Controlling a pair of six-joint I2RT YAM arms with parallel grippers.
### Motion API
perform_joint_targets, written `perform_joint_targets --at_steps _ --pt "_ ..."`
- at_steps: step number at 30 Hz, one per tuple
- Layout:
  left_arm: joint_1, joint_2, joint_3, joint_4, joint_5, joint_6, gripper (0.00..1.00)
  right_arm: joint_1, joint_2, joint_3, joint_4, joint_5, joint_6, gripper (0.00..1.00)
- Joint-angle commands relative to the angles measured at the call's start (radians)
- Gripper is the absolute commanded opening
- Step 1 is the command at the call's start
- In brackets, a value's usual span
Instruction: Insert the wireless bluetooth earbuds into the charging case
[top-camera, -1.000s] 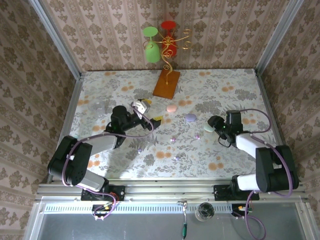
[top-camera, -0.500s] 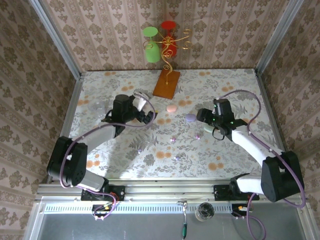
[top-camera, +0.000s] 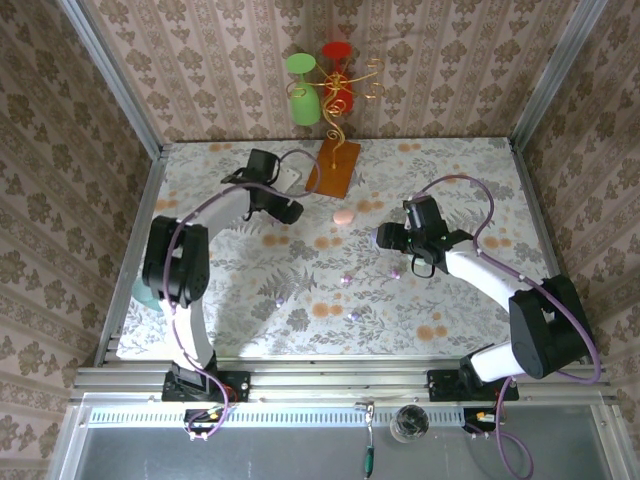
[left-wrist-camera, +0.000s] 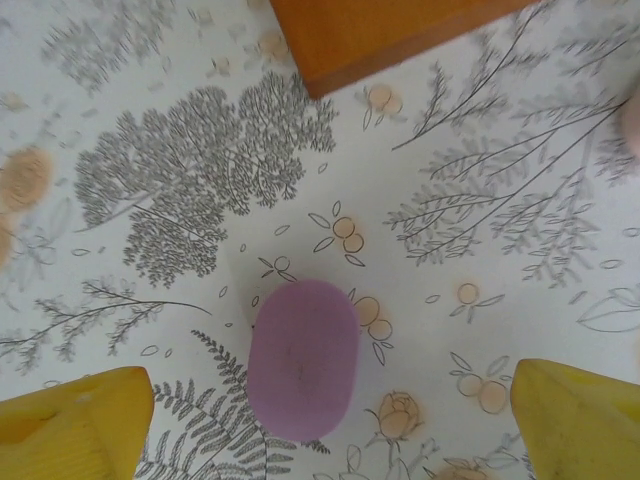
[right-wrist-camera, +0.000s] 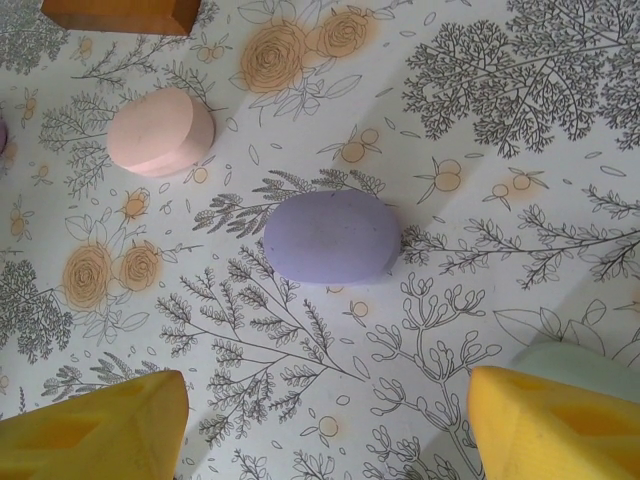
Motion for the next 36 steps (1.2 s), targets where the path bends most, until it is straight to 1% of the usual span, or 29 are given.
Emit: perform_joint_targets --at_steps 1,9,12,15,17,28,29,31,35,36 --pt "0.002 0.087 0.129 -0.236 -0.035 0.031 0.91 0.006 -0.011 0.019 -0.026 0.02 -0.029 0.75" --pt "0.003 0.247 0.341 -0.381 -0.059 0.05 0.85 0.006 -0.028 -0.009 -0.029 0.049 -0.035 0.75" --pt "0.003 0.287 0.387 -0.426 -0.059 0.053 0.82 0.006 -0.028 -0.015 -0.03 0.057 -0.033 0.75" --pt "0.001 0.308 0.401 -0.437 -0.079 0.053 0.79 0.006 -0.028 -0.016 -0.026 0.059 -0.036 0.75" --pt "0.001 0.315 0.402 -0.427 -0.084 0.056 0.73 0.005 -0.029 -0.014 -0.024 0.057 -0.037 0.75" --pt "0.006 0.384 0.437 -0.399 -0.11 0.038 0.62 0.006 -0.028 -0.019 -0.007 0.03 -0.032 0.75" --pt "0.004 0.391 0.438 -0.397 -0.112 0.038 0.6 0.005 -0.028 -0.021 -0.006 0.023 -0.034 0.75" --pt "0.001 0.4 0.438 -0.399 -0.107 0.04 0.58 0.006 -0.067 -0.028 -0.003 0.021 -0.036 0.75" --pt "-0.001 0.392 0.424 -0.393 -0.114 0.034 0.38 0.005 -0.088 -0.041 -0.007 0.038 -0.041 0.75" --pt "-0.001 0.384 0.416 -0.387 -0.111 0.03 0.37 0.005 -0.091 -0.044 -0.006 0.037 -0.041 0.75"
